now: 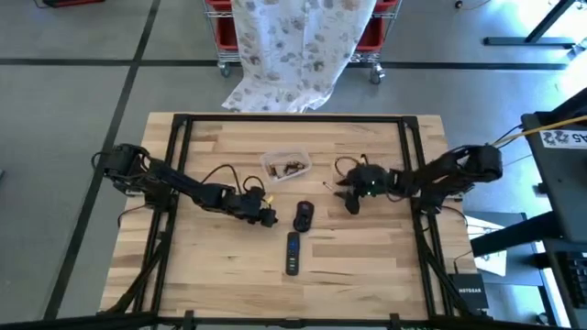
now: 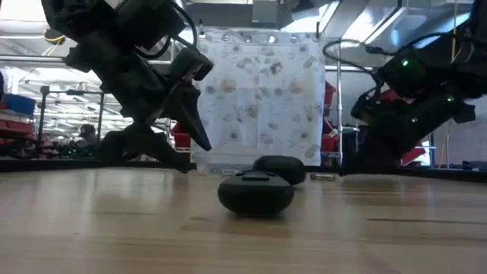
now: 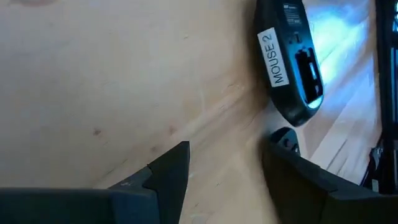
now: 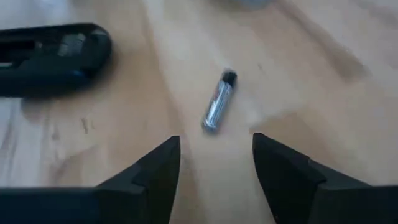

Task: Insert battery
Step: Insert the silver battery into the mouse

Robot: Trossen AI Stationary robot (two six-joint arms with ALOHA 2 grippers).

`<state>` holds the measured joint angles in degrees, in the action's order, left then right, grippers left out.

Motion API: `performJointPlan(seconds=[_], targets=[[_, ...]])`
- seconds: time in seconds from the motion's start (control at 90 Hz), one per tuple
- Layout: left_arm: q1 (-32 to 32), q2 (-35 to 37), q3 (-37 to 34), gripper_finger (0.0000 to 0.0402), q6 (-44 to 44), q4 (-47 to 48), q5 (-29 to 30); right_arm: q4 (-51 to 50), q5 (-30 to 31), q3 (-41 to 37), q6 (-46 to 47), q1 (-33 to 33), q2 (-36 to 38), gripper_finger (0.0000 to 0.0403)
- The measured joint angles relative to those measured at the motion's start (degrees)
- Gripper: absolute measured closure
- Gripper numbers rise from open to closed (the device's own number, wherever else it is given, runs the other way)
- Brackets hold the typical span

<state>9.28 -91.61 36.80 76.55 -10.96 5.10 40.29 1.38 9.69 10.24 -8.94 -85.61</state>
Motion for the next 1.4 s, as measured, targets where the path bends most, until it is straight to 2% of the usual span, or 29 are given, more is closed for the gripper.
performJointPlan(seconds=[0.1,0.333,0.433,0.6,0.778,1.011,1.178,1.289,1.4], targets=[[0.0,0.0,0.0,0.0222,-0.01,0.0,-2.2,1.98,6.46,-0.01,0.38,3.71,-3.24,0.0227],[0.0,0.02,0.02,0.0221,-0.42,1.16,-5.25,12.85,9.5,3.32,2.71,9.79,-14.01,0.0228],[0.0,0.02,0.02,0.0221,-0.44,1.47,-7.12,13.6,10.46,7.64,2.74,11.54,-18.45,0.0228],[0.0,0.02,0.02,0.0222,-0.46,1.57,-9.78,10.09,18.64,12.59,8.68,13.41,-23.58,0.0231],[-0.14,0.07,0.04,0.0222,-4.63,2.96,-11.84,9.6,22.71,11.82,15.4,15.28,-24.1,0.0273],[-3.43,0.63,0.09,0.0221,-21.3,11.16,-19.55,7.84,25.52,13.23,18.26,17.45,-25.04,0.0385],[-3.72,0.66,0.17,0.0222,-29.32,12.88,-21.07,1.26,26.21,16.28,23.94,17.37,-24.18,0.0384],[-3.35,1.31,0.08,0.0222,-30.2,12.82,-20.58,-4.34,22.45,16.72,24.58,16.84,-19.72,0.0395],[-2.4,3.31,-0.05,0.0221,-25.38,12.66,-15.61,-13.17,16.16,16.74,23.75,15.49,-12.16,0.0395]])
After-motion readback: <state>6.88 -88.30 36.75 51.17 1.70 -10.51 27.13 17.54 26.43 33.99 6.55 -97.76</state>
